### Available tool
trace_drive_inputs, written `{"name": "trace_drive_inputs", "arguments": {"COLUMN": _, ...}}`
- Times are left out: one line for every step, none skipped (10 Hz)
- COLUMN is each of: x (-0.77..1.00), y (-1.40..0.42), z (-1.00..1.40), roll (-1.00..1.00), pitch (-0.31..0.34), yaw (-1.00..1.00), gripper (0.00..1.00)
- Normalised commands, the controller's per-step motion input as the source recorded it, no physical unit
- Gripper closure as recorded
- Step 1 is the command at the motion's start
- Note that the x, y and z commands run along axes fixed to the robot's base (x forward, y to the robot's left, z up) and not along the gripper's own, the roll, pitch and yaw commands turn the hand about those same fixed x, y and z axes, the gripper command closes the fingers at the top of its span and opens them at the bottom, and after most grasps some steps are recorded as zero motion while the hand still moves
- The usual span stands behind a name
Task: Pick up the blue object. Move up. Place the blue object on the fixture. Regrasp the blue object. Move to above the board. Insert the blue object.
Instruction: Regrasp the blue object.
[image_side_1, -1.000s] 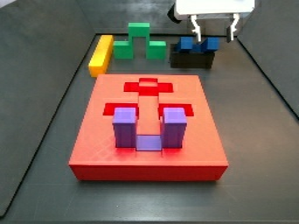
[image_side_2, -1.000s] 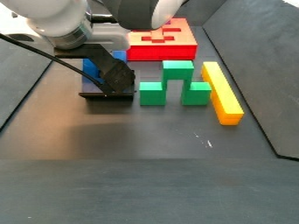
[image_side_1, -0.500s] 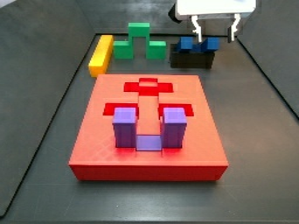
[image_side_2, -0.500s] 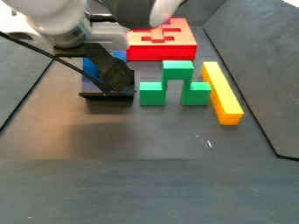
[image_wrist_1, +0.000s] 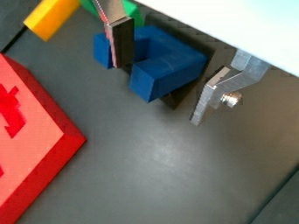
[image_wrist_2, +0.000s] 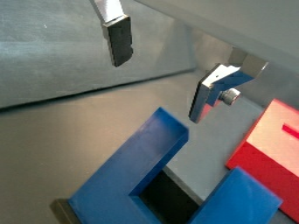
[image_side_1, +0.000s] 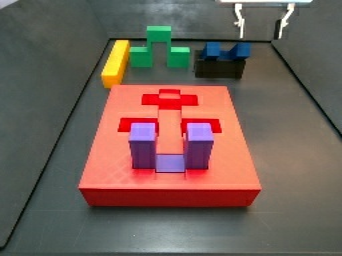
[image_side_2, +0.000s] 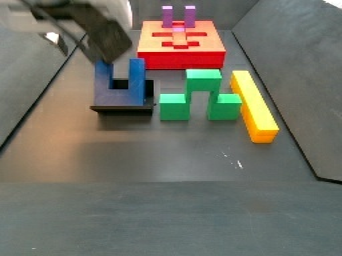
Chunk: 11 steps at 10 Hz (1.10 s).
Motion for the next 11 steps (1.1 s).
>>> {"name": "trace_drive_inputs", "arguments": {"x": -0.23, "y": -0.28, "z": 0.31, "roll": 1.0, "pitch": 0.166, "yaw": 0.14, "gripper": 0.0}}
{"name": "trace_drive_inputs", "arguments": {"x": -0.22, "y": -0.29, "z": 0.19, "roll": 1.0, "pitch": 0.134, "yaw": 0.15, "gripper": 0.0}}
{"name": "trace_drive_inputs", "arguments": {"x": -0.17, "y": -0.29, "z": 0.14, "roll": 1.0, "pitch": 0.08, "yaw": 0.13, "gripper": 0.0}}
{"name": "trace_drive_inputs", "arguments": {"x": -0.03, "y": -0.29, "z": 0.12, "roll": 1.0, "pitch": 0.009, "yaw": 0.09, "gripper": 0.0}}
{"name": "trace_drive_inputs", "arguments": {"x": 0.0, "y": -0.28, "z": 0.07, "roll": 1.0, "pitch": 0.0, "yaw": 0.05, "gripper": 0.0}}
{"name": "trace_drive_inputs", "arguments": {"x": 0.14, "y": -0.29, "z": 0.05, "roll": 1.0, "pitch": 0.0, "yaw": 0.0, "gripper": 0.0}}
{"name": "trace_drive_inputs", "arguments": {"x": 0.38, "y": -0.36, "z": 0.0, "roll": 1.0, "pitch": 0.0, "yaw": -0.06, "gripper": 0.0}}
{"name": "trace_drive_inputs", "arguments": {"x": 0.39, "y": -0.32, "z": 0.0, "roll": 1.0, "pitch": 0.0, "yaw": -0.06, "gripper": 0.0}}
{"name": "trace_drive_inputs", "arguments": {"x": 0.25, "y": -0.31, "z": 0.04, "roll": 1.0, "pitch": 0.0, "yaw": 0.0, "gripper": 0.0}}
{"name": "trace_drive_inputs", "arguments": {"x": 0.22, "y": -0.3, "z": 0.04, "roll": 1.0, "pitch": 0.0, "yaw": 0.0, "gripper": 0.0}}
{"name": "trace_drive_inputs", "arguments": {"x": 0.19, "y": -0.29, "z": 0.04, "roll": 1.0, "pitch": 0.014, "yaw": 0.0, "gripper": 0.0}}
